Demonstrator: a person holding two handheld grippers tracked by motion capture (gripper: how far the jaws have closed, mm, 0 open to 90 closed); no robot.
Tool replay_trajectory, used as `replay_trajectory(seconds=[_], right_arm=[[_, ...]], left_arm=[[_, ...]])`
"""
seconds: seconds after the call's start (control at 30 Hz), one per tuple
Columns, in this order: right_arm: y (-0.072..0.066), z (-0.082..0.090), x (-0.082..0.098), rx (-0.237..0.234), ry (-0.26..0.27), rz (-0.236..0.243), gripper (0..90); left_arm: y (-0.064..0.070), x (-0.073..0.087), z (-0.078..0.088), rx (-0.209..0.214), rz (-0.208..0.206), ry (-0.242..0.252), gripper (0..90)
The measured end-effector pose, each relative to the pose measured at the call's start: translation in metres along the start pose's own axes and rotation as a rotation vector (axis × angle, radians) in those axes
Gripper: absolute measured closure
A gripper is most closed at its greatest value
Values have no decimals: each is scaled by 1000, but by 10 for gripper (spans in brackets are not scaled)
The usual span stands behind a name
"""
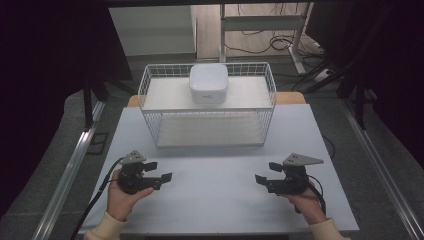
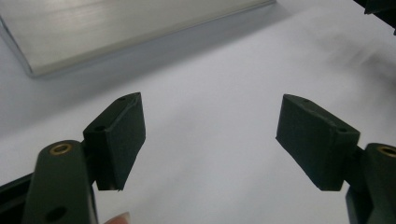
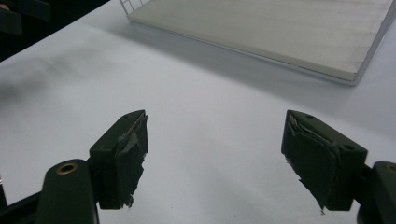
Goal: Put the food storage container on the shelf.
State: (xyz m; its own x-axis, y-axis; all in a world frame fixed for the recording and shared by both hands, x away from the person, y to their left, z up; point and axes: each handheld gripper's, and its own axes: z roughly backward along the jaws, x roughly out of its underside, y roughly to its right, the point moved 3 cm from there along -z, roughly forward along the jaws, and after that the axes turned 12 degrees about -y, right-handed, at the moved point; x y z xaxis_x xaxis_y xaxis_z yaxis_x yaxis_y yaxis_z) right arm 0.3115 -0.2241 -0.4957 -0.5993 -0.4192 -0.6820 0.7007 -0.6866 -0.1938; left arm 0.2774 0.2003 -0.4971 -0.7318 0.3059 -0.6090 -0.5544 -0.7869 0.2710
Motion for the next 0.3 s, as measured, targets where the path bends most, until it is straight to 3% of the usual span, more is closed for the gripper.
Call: replay_trajectory(seconds=[0.3], right_arm=[[0, 4, 1, 20, 29, 16, 224]], left_arm=[[-8, -1, -1, 1, 42, 16, 243]])
